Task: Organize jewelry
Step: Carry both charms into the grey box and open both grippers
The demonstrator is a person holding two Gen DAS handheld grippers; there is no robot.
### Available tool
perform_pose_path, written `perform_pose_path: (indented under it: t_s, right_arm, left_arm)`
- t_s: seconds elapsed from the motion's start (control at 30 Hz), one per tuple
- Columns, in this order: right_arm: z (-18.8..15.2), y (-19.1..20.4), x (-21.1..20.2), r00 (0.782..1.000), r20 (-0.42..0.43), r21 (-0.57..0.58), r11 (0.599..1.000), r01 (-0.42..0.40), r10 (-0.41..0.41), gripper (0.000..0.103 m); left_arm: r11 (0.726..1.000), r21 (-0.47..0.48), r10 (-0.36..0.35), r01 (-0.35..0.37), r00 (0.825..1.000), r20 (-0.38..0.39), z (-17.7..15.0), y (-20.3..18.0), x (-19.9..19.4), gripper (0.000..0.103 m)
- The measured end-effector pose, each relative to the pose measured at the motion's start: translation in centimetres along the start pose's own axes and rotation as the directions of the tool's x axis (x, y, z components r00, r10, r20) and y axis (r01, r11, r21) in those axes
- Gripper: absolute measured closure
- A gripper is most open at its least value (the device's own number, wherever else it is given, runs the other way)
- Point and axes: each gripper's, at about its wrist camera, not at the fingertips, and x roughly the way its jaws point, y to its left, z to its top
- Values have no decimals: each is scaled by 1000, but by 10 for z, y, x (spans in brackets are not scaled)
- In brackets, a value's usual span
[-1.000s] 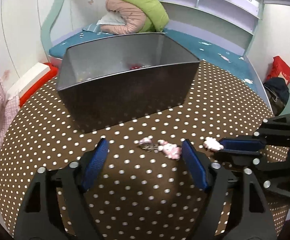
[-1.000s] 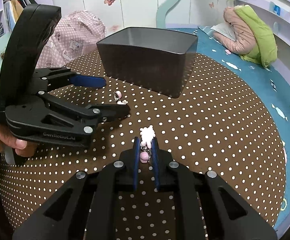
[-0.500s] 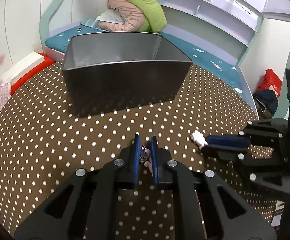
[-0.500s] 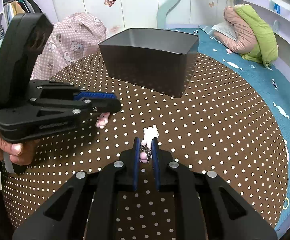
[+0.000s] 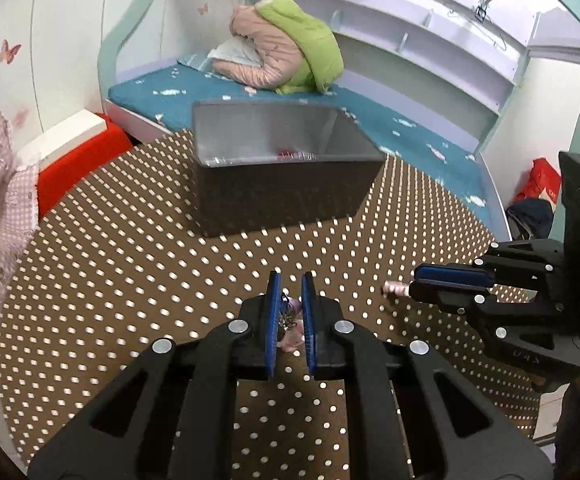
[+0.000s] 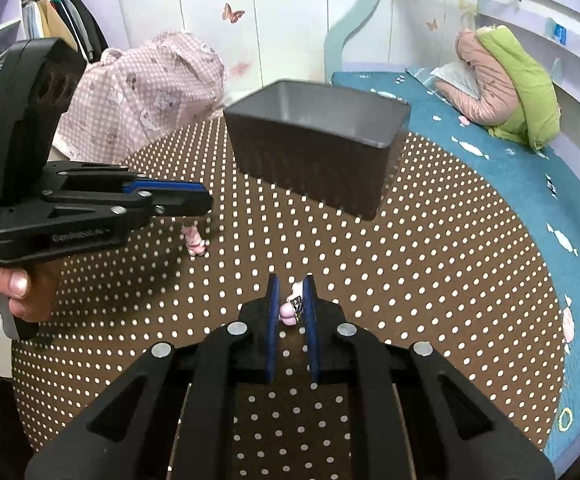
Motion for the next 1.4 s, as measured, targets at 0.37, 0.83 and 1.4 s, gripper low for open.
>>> perform_pose_path:
  t_s: [0.37,0.83,1.4]
  right_arm:
    - [21,7,-24,998,56,-15,1000,-12,13,93]
    - [120,3,-63,973,231,-64,997,42,-26,93]
    - [163,-25,-12,990,133,14,999,44,-46,92]
  left_arm:
    - [1000,-14,24,-23,997,71,18,5,-33,92]
    - [999,27,37,-44,974,221,103,-3,-71,92]
    - [1000,-18,16,-14,987,157,173,5,-15,92]
